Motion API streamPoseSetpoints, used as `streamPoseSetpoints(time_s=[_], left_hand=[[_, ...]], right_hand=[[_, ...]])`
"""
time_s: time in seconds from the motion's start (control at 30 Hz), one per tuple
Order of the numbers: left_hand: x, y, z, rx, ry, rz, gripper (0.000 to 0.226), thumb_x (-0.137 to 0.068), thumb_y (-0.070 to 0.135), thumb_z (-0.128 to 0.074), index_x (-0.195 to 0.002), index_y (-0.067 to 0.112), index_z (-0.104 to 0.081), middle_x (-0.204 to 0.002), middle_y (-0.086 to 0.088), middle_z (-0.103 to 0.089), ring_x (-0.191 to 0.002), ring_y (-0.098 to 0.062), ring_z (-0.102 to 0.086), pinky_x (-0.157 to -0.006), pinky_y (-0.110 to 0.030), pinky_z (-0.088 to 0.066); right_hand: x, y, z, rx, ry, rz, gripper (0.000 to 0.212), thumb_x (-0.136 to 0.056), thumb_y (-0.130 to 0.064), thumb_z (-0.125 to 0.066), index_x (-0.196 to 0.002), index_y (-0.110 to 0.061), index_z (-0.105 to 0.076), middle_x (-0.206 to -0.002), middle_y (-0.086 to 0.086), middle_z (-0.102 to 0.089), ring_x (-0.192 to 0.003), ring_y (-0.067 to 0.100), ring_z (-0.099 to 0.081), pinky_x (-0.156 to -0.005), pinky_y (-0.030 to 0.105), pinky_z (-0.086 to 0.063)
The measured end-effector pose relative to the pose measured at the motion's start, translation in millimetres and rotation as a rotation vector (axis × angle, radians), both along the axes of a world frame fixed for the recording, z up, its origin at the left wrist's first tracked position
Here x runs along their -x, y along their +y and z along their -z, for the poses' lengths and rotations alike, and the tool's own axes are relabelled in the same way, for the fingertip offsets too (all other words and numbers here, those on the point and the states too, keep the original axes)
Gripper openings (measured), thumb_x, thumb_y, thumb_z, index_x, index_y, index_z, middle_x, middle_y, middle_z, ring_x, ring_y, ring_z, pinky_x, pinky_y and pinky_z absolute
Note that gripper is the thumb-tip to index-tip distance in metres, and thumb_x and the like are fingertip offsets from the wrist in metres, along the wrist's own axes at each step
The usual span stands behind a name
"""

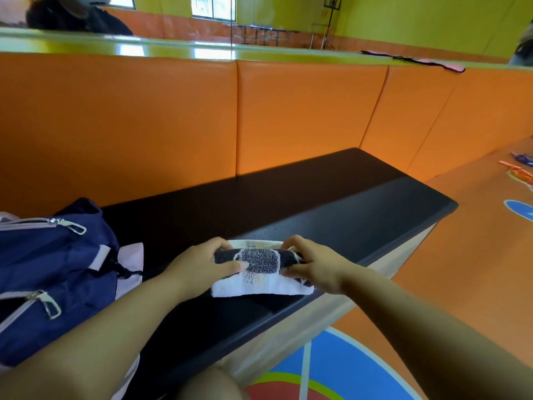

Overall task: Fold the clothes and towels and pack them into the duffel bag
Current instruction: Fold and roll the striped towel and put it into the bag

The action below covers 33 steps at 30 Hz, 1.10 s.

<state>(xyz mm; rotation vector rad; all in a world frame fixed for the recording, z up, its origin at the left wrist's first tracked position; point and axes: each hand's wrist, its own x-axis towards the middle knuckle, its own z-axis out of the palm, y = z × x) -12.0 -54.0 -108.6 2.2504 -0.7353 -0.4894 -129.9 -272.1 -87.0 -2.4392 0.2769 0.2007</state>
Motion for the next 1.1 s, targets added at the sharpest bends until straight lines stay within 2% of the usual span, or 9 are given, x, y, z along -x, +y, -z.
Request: streamPoseSetpoints(time_s=[0.13, 0.27, 0.33, 0.43, 0.6, 0.7, 0.9, 1.03, 1.1], left_hand=[[-9.3, -15.7, -0.6, -0.01, 0.068, -0.111, 0.046, -0.066, 0.066, -0.065, -0.094, 0.031, -0.054, -0.093, 0.007, -0.063, -0.087, -0.014, -0.061, -0.076, -0.034, -0.047], [-22.6, -30.4, 4.7, -0.069, 0.296, -0.198, 0.047, -0.065, 0.058, -0.072, -0.084, 0.017, -0.058, -0.08, -0.003, -0.06, -0.067, -0.018, -0.061, -0.055, -0.026, -0.05], [-28.9, -35.5, 5.1, -0.087, 0.459, -0.241, 0.043, -0.064, 0.053, -0.076, -0.083, 0.016, -0.063, -0.083, -0.006, -0.065, -0.075, -0.022, -0.065, -0.065, -0.033, -0.055], [-34.4, -41.3, -0.2, -0.087, 0.613, -0.263, 0.037, -0.072, 0.033, -0.078, -0.095, 0.008, -0.064, -0.095, -0.012, -0.07, -0.084, -0.027, -0.068, -0.069, -0.039, -0.056], [-34.9, -40.8, -3.9, -0.056, 0.72, -0.268, 0.037, -0.06, 0.021, -0.083, -0.091, 0.008, -0.068, -0.095, -0.014, -0.074, -0.09, -0.03, -0.07, -0.089, -0.044, -0.053], [-26.6, -36.2, -1.2, -0.046, 0.742, -0.272, 0.033, -0.059, 0.022, -0.082, -0.087, 0.012, -0.069, -0.087, -0.007, -0.073, -0.086, -0.025, -0.068, -0.088, -0.035, -0.048], [-2.8, -18.1, -7.0, 0.156, 0.601, -0.148, 0.042, -0.062, 0.002, -0.08, -0.1, 0.009, -0.064, -0.094, -0.012, -0.073, -0.084, -0.025, -0.07, -0.074, -0.035, -0.056], [15.8, 1.2, -17.4, 0.153, 0.129, 0.069, 0.051, -0.046, 0.026, -0.084, -0.088, 0.022, -0.057, -0.087, -0.003, -0.067, -0.074, -0.01, -0.058, -0.068, -0.03, -0.048], [24.7, 10.4, -28.2, 0.149, -0.034, 0.136, 0.05, -0.048, 0.029, -0.082, -0.089, 0.025, -0.055, -0.084, 0.001, -0.064, -0.071, -0.007, -0.052, -0.065, -0.026, -0.044]], right_hand=[[-17.7, -7.5, 4.4, -0.193, 0.092, 0.217, 0.065, -0.085, -0.048, -0.061, -0.135, -0.025, -0.027, -0.122, 0.008, -0.04, -0.096, 0.026, -0.053, -0.062, 0.033, -0.048], [-35.1, -14.0, 7.3, 0.051, 0.224, 0.225, 0.063, -0.083, -0.059, -0.057, -0.13, -0.018, -0.044, -0.123, 0.012, -0.036, -0.102, 0.029, -0.048, -0.087, 0.038, -0.044], [-39.1, -16.0, 7.2, 0.084, 0.265, 0.223, 0.055, -0.082, -0.062, -0.054, -0.112, -0.016, -0.055, -0.115, 0.011, -0.039, -0.099, 0.029, -0.048, -0.088, 0.043, -0.046], [-41.0, -15.4, 7.8, -0.09, 0.276, 0.205, 0.042, -0.085, -0.051, -0.058, -0.099, -0.011, -0.058, -0.102, 0.01, -0.055, -0.085, 0.023, -0.054, -0.069, 0.037, -0.053], [-41.2, -16.9, 13.7, -0.074, 0.199, 0.175, 0.032, -0.078, -0.046, -0.067, -0.083, -0.016, -0.056, -0.075, 0.0, -0.056, -0.069, 0.017, -0.053, -0.062, 0.03, -0.042], [-34.5, -14.6, 12.4, -0.089, 0.153, 0.143, 0.027, -0.078, -0.038, -0.07, -0.084, -0.015, -0.056, -0.075, 0.0, -0.058, -0.065, 0.013, -0.052, -0.059, 0.028, -0.041], [-11.5, -2.6, -3.5, 0.064, 0.113, 0.052, 0.047, -0.072, -0.039, -0.075, -0.108, -0.024, -0.05, -0.109, 0.002, -0.047, -0.097, 0.021, -0.054, -0.087, 0.035, -0.05], [11.8, 11.9, -13.9, 0.348, 0.121, -0.052, 0.085, -0.056, -0.052, -0.08, -0.124, -0.032, -0.032, -0.127, -0.001, -0.026, -0.118, 0.02, -0.03, -0.102, 0.043, -0.04], [20.3, 23.5, -18.0, 0.501, 0.051, -0.117, 0.106, -0.053, -0.059, -0.079, -0.136, -0.029, -0.02, -0.148, -0.001, -0.01, -0.135, 0.026, -0.013, -0.114, 0.052, -0.022]])
